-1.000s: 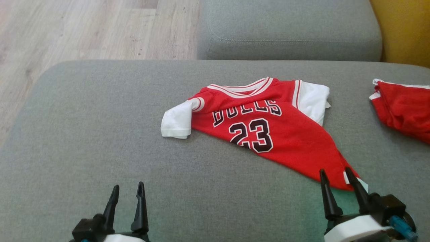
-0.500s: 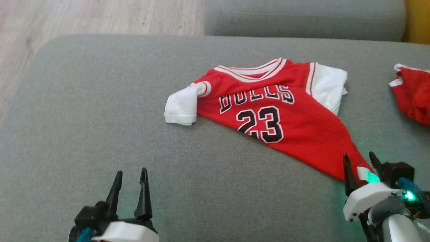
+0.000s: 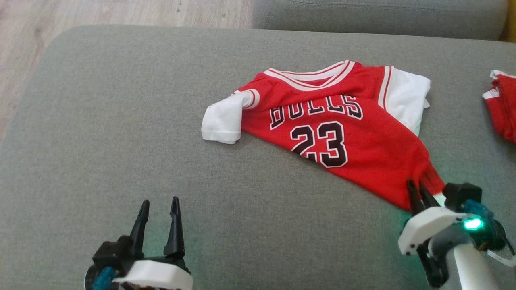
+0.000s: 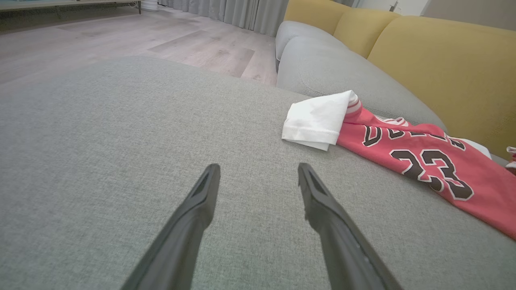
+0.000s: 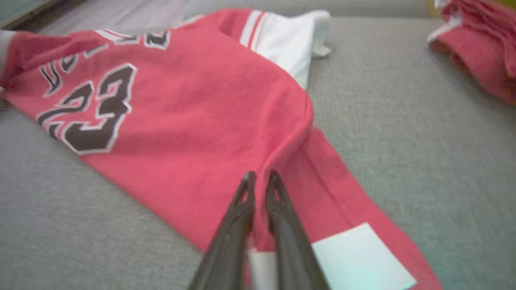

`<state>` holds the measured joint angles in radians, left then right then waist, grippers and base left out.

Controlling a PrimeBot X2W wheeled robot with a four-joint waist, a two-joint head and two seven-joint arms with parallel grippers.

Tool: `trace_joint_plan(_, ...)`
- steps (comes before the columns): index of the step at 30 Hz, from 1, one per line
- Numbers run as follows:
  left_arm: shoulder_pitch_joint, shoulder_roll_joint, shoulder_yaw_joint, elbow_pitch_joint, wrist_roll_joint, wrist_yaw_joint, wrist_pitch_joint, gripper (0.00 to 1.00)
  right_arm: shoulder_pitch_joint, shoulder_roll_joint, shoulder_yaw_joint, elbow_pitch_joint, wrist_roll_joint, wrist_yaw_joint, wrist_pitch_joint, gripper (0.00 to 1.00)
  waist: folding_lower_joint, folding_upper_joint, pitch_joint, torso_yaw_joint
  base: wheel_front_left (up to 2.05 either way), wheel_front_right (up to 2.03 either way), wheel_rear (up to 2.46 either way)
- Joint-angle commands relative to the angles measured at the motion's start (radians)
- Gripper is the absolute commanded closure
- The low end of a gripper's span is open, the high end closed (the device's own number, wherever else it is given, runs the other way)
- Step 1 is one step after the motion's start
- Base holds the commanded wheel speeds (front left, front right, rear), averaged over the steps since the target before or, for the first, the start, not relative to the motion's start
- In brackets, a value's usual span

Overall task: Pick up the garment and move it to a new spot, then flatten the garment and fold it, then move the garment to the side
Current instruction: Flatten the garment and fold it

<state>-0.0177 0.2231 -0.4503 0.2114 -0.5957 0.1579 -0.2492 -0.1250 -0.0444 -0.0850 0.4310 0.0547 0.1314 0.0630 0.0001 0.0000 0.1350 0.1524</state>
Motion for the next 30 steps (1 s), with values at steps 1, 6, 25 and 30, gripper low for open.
trace_joint_plan(1, -0.046, 0.003, 0.041, -0.023, 0.017, 0.0, -0.011, 0.0, -0.045, -0.006, 0.037, -0.044, 0.009, -0.001, -0.018, 1.0, -0.0001, 0.0, -0.002, -0.002, 0.0, 0.0, 0.0)
trace_joint_plan(6, -0.045, 0.002, 0.046, -0.018, 0.022, -0.002, -0.012, 0.0, -0.058, -0.006, 0.117, -0.123, 0.039, -0.001, -0.053, 1.0, -0.0001, 0.0, -0.016, -0.008, 0.0, 0.0, 0.0)
trace_joint_plan(25, -0.019, 0.01, 0.062, -0.032, 0.024, 0.002, -0.012, 0.0, -0.004, -0.083, 0.462, -0.686, 0.128, -0.001, 0.074, 1.0, -0.0001, 0.0, -0.107, -0.04, 0.0, 0.0, 0.0)
trace_joint_plan(30, -0.013, 0.013, 0.064, -0.048, 0.024, 0.008, -0.012, 0.0, -0.028, -0.114, 0.482, -0.827, 0.145, -0.001, 0.123, 1.0, -0.0001, 0.0, -0.109, -0.041, 0.0, 0.0, 0.0)
